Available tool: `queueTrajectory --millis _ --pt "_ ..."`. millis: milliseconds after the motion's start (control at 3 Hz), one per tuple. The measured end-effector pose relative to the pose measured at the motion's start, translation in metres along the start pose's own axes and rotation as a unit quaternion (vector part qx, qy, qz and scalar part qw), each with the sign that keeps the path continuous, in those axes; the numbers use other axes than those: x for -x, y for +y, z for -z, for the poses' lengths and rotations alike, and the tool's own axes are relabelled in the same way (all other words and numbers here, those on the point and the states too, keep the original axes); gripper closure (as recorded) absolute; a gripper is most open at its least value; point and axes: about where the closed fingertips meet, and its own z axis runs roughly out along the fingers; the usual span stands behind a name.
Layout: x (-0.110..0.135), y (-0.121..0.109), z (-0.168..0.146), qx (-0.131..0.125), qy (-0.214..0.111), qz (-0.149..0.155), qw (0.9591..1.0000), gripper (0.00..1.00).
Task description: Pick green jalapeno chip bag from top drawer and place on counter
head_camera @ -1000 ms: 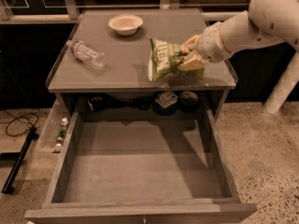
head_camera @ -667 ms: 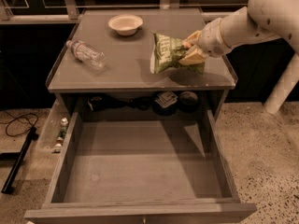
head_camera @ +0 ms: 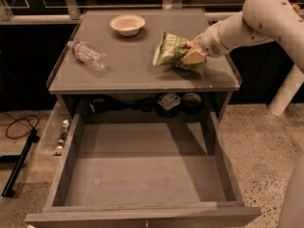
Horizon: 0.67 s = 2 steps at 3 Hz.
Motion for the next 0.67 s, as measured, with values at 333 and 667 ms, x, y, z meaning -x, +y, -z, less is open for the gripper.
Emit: queueTrajectory --millis 333,667 --pt "0.0 -0.003 -0.014 0.001 -0.006 -0.037 0.9993 1.0" --pt "0.002 -0.004 -0.025 0.005 -0.014 -0.057 0.9983 1.0"
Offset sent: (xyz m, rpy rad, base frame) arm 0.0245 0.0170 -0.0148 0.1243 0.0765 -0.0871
